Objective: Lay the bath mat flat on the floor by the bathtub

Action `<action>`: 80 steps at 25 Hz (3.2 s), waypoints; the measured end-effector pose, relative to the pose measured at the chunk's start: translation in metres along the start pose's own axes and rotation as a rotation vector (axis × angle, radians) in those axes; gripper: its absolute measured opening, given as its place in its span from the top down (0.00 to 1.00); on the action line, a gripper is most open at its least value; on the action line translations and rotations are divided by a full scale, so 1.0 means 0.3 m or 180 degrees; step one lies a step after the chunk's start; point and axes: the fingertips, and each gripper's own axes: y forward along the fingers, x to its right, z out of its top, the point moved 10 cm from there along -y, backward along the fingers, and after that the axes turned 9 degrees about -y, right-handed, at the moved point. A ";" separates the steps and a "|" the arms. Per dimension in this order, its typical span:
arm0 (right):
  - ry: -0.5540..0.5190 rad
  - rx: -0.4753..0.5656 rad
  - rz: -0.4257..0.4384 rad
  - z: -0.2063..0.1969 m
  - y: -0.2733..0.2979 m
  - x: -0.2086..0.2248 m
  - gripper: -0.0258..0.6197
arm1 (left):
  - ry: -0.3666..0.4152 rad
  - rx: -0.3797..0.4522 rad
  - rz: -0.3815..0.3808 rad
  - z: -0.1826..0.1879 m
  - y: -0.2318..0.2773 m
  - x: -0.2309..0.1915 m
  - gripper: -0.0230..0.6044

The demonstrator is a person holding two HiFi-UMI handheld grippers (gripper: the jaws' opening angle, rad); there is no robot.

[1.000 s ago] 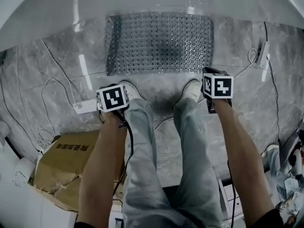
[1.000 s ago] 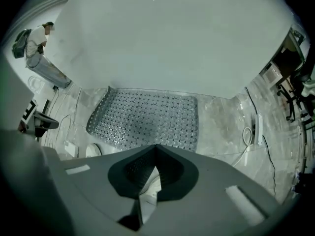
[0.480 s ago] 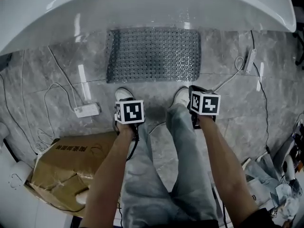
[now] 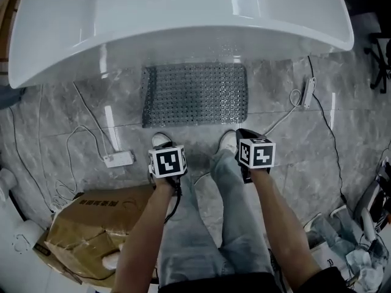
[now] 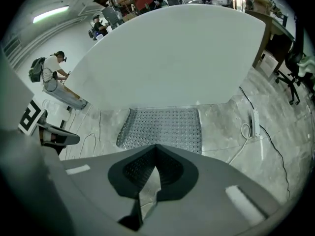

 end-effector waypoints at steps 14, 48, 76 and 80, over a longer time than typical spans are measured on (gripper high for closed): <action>-0.0104 0.0546 0.0163 0.194 -0.301 -0.218 0.95 | -0.0260 0.0538 -0.0002 0.108 -0.434 -0.009 0.95; -0.0553 0.2345 0.0575 0.725 -1.085 -0.480 0.95 | -0.0341 0.2375 -0.0773 0.307 -1.313 0.186 0.96; -0.1548 0.4191 0.0222 1.258 -1.915 -0.614 0.95 | 0.0460 0.4216 -0.0957 0.703 -2.183 0.407 0.95; -0.1569 0.4192 0.0259 1.222 -1.938 -0.597 0.95 | 0.0651 0.4217 -0.0907 0.671 -2.176 0.469 0.95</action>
